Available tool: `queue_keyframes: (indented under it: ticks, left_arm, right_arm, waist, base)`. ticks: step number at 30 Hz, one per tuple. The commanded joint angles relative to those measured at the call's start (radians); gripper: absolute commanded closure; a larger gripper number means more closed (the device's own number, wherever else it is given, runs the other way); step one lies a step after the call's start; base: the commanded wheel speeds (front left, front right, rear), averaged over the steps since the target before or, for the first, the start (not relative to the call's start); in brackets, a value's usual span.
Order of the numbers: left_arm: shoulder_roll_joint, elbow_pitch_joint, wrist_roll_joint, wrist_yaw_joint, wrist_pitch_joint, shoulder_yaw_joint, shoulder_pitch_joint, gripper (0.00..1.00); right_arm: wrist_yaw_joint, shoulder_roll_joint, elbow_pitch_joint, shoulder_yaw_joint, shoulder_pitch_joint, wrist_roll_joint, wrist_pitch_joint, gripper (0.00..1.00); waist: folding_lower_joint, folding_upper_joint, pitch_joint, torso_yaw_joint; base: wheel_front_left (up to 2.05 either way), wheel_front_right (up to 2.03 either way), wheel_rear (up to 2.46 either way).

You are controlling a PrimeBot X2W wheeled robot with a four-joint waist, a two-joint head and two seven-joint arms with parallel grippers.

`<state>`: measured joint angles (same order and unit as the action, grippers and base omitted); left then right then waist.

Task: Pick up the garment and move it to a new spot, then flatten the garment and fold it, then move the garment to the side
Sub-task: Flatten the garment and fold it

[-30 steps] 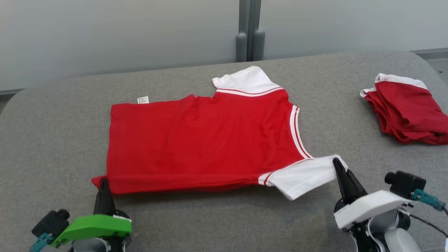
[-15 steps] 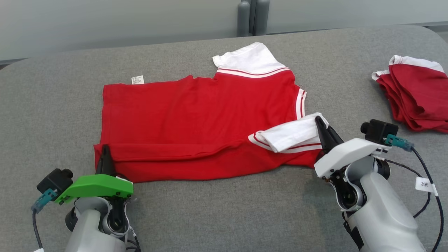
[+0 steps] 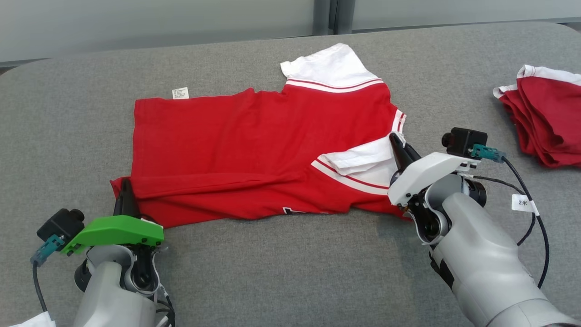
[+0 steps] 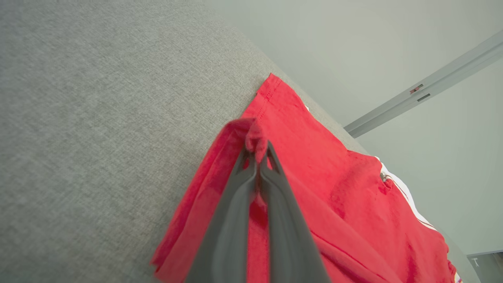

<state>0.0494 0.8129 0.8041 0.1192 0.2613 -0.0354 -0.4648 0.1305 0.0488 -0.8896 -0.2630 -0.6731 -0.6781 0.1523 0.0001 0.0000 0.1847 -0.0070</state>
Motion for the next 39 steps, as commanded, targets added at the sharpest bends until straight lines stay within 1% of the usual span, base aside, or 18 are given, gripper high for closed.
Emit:
queue_keyframes:
  ticks: [1, 3, 4, 5, 6, 7, 11, 15, 20, 23, 28, 30, 34, 39]
  left_arm:
    - [0.003, 0.004, -0.007, 0.003, 0.004, -0.001, -0.017, 1.0]
    - [0.003, 0.011, -0.012, 0.006, 0.005, 0.012, -0.024, 1.0]
    - [0.003, 0.018, -0.005, 0.005, 0.005, 0.018, -0.026, 0.88]
    - [0.003, 0.022, -0.004, 0.006, 0.005, 0.027, -0.029, 0.65]
    - [0.003, 0.025, -0.009, 0.007, 0.005, 0.034, -0.032, 0.35]
    - [0.003, 0.026, -0.012, 0.008, 0.005, 0.04, -0.035, 0.0]
    - [0.003, 0.021, -0.042, 0.009, 0.005, 0.054, -0.037, 0.0]
    - [0.003, 0.001, -0.054, 0.011, 0.004, 0.06, -0.032, 0.0]
    - [0.003, -0.054, -0.057, 0.011, 0.004, 0.062, -0.018, 0.0]
    - [0.003, -0.09, -0.064, 0.012, 0.004, 0.061, 0.002, 0.0]
    - [0.004, -0.127, -0.077, 0.012, 0.004, 0.074, 0.057, 0.0]
    - [0.023, -0.125, -0.084, 0.01, -0.001, 0.081, 0.1, 0.0]
    - [0.037, -0.12, -0.087, -0.012, -0.036, 0.086, 0.156, 0.0]
    - [0.05, -0.116, -0.068, -0.046, -0.122, 0.089, 0.209, 0.0]
  right_arm:
    - [0.0, 0.003, -0.011, -0.006, -0.014, -0.01, 0.008, 1.0]
    - [0.0, 0.004, -0.052, -0.023, -0.038, -0.02, 0.024, 1.0]
    - [0.0, 0.003, -0.072, -0.031, -0.051, -0.026, 0.031, 0.92]
    - [0.0, 0.003, -0.089, -0.039, -0.062, -0.032, 0.038, 0.7]
    - [0.0, 0.003, -0.104, -0.047, -0.073, -0.035, 0.046, 0.39]
    - [0.0, 0.004, -0.117, -0.053, -0.083, -0.041, 0.056, 0.0]
    - [0.0, 0.003, -0.141, -0.08, -0.11, -0.076, 0.085, 0.0]
    - [0.0, 0.003, -0.138, -0.098, -0.128, -0.099, 0.106, 0.0]
    - [0.0, 0.004, -0.107, -0.081, -0.142, -0.087, 0.113, 0.0]
    - [0.0, 0.008, -0.053, -0.038, -0.127, -0.048, 0.113, 0.0]
    - [0.0, 0.016, 0.049, 0.026, -0.051, 0.035, 0.113, 0.0]
    - [0.0, 0.018, 0.121, 0.063, 0.015, 0.079, 0.113, 0.0]
    - [0.0, 0.02, 0.217, 0.107, 0.117, 0.123, 0.113, 0.0]
    - [0.0, 0.017, 0.336, 0.145, 0.249, 0.166, 0.113, 0.0]
  waist:
    - [-0.0001, 0.0, 0.001, 0.001]
    - [-0.0001, 0.0, 0.003, 0.003]
    - [-0.0001, 0.0, 0.004, 0.004]
    - [-0.0001, 0.0, 0.005, 0.005]
    - [-0.0001, 0.0, 0.005, 0.006]
    - [-0.0001, 0.0, 0.006, 0.007]
    - [-0.0001, 0.0, 0.006, 0.008]
    - [-0.0001, 0.0, 0.003, 0.007]
    - [-0.0001, 0.0, -0.004, 0.003]
    - [-0.0001, 0.0, -0.013, 0.001]
    - [-0.0001, 0.0, -0.04, 0.003]
    - [-0.0001, 0.0, -0.059, 0.005]
    - [-0.0001, 0.0, -0.08, 0.008]
    - [-0.0001, 0.0, -0.097, 0.003]
  base:
    - [0.0, 0.0, 0.0]
    - [0.0, 0.0, 0.0]
    - [0.0, 0.0, 0.0]
    - [0.0, 0.0, 0.0]
    - [0.0, 0.0, 0.0]
    - [0.0, 0.0, 0.0]
    - [0.0, 0.0, 0.0]
    - [0.0, 0.0, 0.0]
    - [0.0, 0.0, 0.0]
    - [0.0, 0.0, 0.0]
    - [0.0, 0.0, 0.0]
    - [0.0, 0.0, 0.0]
    - [0.0, 0.0, 0.0]
    - [0.0, 0.0, 0.0]
